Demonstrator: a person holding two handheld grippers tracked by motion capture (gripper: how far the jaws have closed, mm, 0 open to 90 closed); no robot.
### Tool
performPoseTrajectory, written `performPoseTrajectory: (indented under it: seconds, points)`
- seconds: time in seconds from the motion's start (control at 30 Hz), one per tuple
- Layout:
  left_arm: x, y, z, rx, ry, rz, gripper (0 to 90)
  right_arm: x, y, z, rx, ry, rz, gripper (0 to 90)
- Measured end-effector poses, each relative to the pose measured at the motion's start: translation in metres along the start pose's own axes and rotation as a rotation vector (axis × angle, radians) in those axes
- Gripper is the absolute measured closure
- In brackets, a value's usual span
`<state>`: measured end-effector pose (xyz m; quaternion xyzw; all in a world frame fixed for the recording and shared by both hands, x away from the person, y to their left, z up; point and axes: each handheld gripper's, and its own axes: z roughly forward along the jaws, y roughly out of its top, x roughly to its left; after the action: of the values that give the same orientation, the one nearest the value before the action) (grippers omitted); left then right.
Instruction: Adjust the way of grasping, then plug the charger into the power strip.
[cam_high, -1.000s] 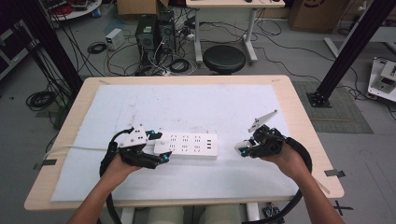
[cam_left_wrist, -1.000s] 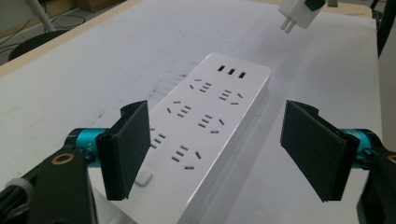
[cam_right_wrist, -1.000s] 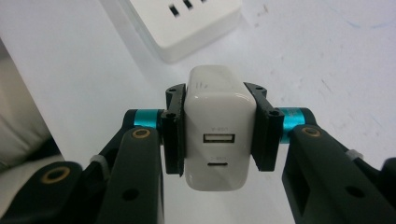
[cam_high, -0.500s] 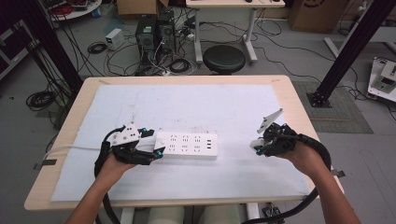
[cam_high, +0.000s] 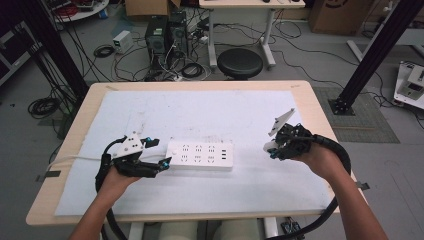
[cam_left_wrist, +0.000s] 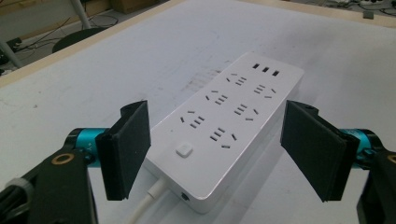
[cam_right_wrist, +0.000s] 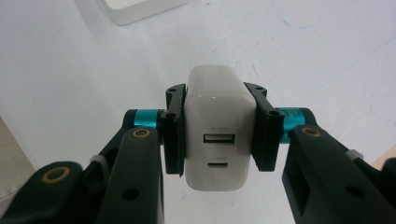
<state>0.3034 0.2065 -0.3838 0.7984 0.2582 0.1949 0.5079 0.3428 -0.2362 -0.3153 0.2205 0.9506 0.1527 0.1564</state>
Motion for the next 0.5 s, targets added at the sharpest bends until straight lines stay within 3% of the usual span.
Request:
performPoseTrajectory:
  seconds: [0.5]
  points:
    - [0.000, -0.001, -0.011, -0.032, 0.017, -0.007, 24.4, 0.000, 0.019, 0.002, -0.031, 0.046, -0.013, 63.3]
